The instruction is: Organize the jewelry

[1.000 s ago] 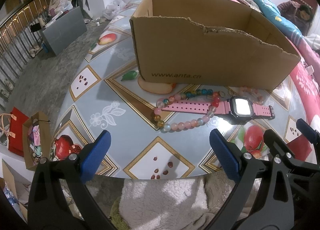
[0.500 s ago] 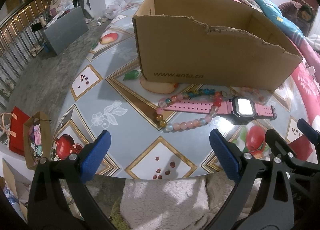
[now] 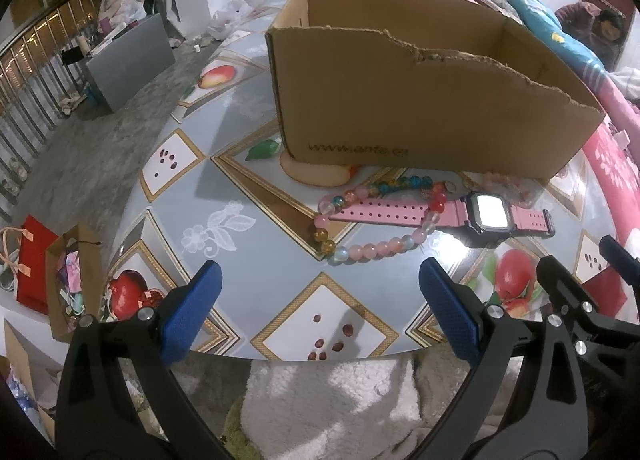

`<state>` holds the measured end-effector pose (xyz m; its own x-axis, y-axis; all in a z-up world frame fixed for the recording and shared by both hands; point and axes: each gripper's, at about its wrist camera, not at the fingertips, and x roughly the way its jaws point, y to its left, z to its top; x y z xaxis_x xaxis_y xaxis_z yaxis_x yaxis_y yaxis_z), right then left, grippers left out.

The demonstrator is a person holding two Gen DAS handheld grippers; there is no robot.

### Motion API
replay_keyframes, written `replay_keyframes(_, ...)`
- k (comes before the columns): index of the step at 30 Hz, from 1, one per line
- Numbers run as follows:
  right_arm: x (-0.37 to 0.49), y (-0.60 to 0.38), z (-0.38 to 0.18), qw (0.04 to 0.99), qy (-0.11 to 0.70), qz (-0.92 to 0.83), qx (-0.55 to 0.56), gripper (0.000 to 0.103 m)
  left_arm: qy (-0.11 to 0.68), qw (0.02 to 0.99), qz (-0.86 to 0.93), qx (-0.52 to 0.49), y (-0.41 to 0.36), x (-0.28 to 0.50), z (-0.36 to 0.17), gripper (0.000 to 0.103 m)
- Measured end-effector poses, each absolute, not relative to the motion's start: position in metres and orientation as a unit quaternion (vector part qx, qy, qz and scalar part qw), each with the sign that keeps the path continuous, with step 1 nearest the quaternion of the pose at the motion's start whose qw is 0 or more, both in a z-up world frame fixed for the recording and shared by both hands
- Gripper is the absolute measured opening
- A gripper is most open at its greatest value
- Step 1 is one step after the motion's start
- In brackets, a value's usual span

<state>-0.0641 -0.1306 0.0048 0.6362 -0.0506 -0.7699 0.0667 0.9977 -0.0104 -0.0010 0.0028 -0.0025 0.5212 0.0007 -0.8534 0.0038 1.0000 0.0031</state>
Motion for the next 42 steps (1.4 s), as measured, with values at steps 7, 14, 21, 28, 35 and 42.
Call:
replay_keyframes(7,-0.068,-0.134,0.008,0.910,0.413,-0.041,0.007,0.098,0.479,0.877,-0.018,-0.002,0.003,0.000,-0.003,0.095)
replay_keyframes(14,-0.076,-0.135,0.011,0.924,0.381,-0.021,0.001,0.098,0.422,0.902,-0.073,-0.055,0.023,-0.005,0.005,0.095)
replay_keyframes(21,-0.074,-0.127,0.016,0.929,0.367,0.042,0.004,0.098,0.418,0.902,-0.085,-0.067,0.035,0.001,0.005,0.095)
replay_keyframes(28,-0.051,-0.110,0.020,0.916,0.377,0.131,0.032,0.083,0.411,0.906,-0.085,-0.050,0.039,0.011,-0.003,0.095)
replay_keyframes(35,-0.010,-0.102,0.001,0.878,0.442,0.172,0.071,0.048,0.416,0.902,-0.112,-0.018,0.033,0.026,-0.014,0.061)
replay_keyframes(42,0.020,-0.092,-0.012,0.854,0.485,0.181,0.046,0.034,0.446,0.882,-0.147,-0.023,0.030,0.035,-0.035,0.042)
